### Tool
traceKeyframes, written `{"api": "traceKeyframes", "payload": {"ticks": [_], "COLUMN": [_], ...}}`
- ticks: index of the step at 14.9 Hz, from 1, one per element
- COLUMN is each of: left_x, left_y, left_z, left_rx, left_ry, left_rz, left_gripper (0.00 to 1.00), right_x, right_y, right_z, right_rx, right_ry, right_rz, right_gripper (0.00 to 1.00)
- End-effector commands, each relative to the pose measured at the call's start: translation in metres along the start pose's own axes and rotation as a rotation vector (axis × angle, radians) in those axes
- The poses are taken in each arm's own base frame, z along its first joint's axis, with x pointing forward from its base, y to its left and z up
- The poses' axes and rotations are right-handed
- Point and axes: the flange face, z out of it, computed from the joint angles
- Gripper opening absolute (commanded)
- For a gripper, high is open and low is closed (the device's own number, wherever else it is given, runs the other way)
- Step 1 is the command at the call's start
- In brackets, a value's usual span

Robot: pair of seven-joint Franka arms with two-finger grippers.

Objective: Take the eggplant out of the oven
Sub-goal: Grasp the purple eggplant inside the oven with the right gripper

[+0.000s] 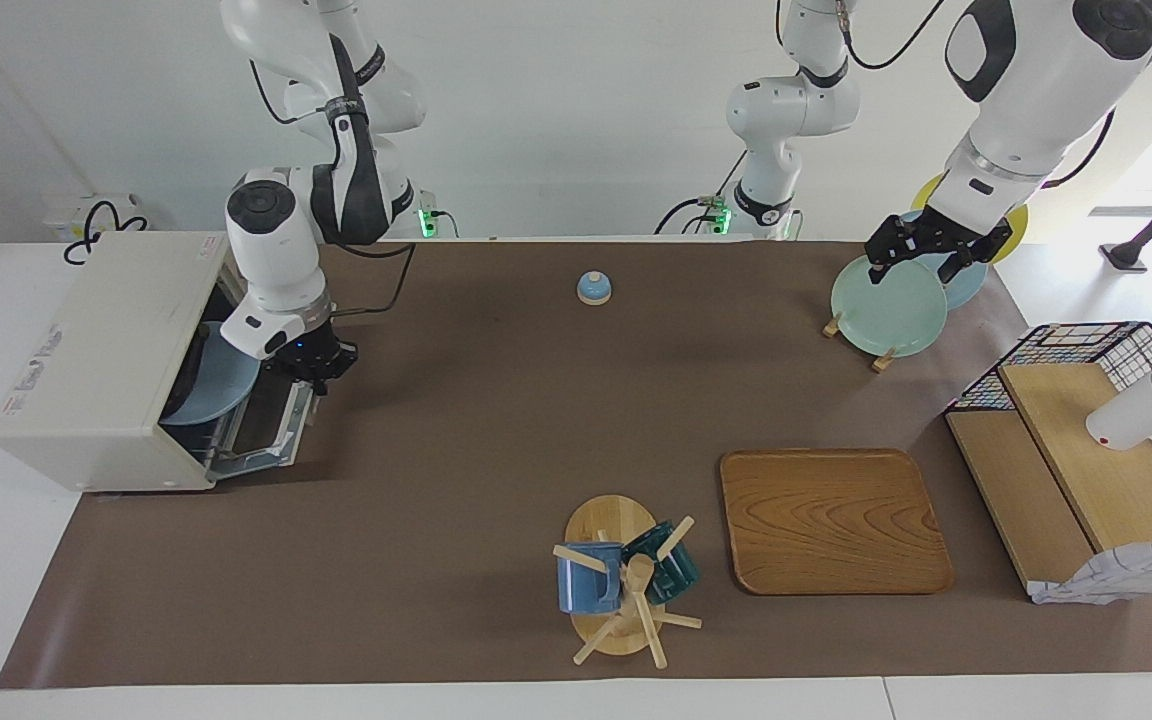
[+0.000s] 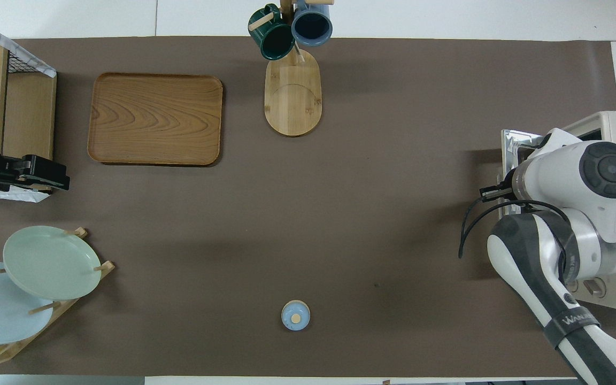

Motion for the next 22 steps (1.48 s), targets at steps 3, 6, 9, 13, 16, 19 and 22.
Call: {"api": "traceKeyframes", "payload": {"ticks": [3, 6, 9, 13, 16, 19, 22], "left_x": [-0.004, -0.004, -0.004, -0.004, -0.004, -0.004, -0.004], "left_y": [-0.005, -0.005, -0.005, -0.005, -0.005, -0.005, -0.005], "left_z": [-0.003, -0.003, -0.003, -0.003, -0.003, -0.003, -0.003], "left_rx": [0.023, 0.023, 0.023, 0.023, 0.023, 0.023, 0.023], "left_ry": [-0.004, -0.004, -0.002, -0.002, -0.004, -0.004, -0.004], "left_rz": [-0.001, -0.001, -0.001, -0.001, -0.001, -0.001, -0.001], "left_gripper": [1.00, 1.00, 1.00, 1.00, 1.00, 1.00, 1.00], "right_x": [-0.004, -0.003, 0.006, 0.035, 0.030, 0.016, -0.001], "right_y": [0.011, 0.005, -0.025, -0.042, -0.017, 0.014, 0.039], "right_z": [0.047, 0.060, 0.050, -0.024, -0.061, -0.059, -0.042], "right_rx": [0.042, 0.055, 0.082, 0.069, 0.001, -0.065, -0.053], "right_ry": [-0.029, -0.045, -0.040, -0.097, -0.103, -0.151, -0.150], "right_rz": [0.072, 0.095, 0.113, 0.086, 0.082, 0.095, 0.086], "right_gripper": [0.00, 0.00, 0.00, 0.09, 0.27, 0.51, 0.49]}}
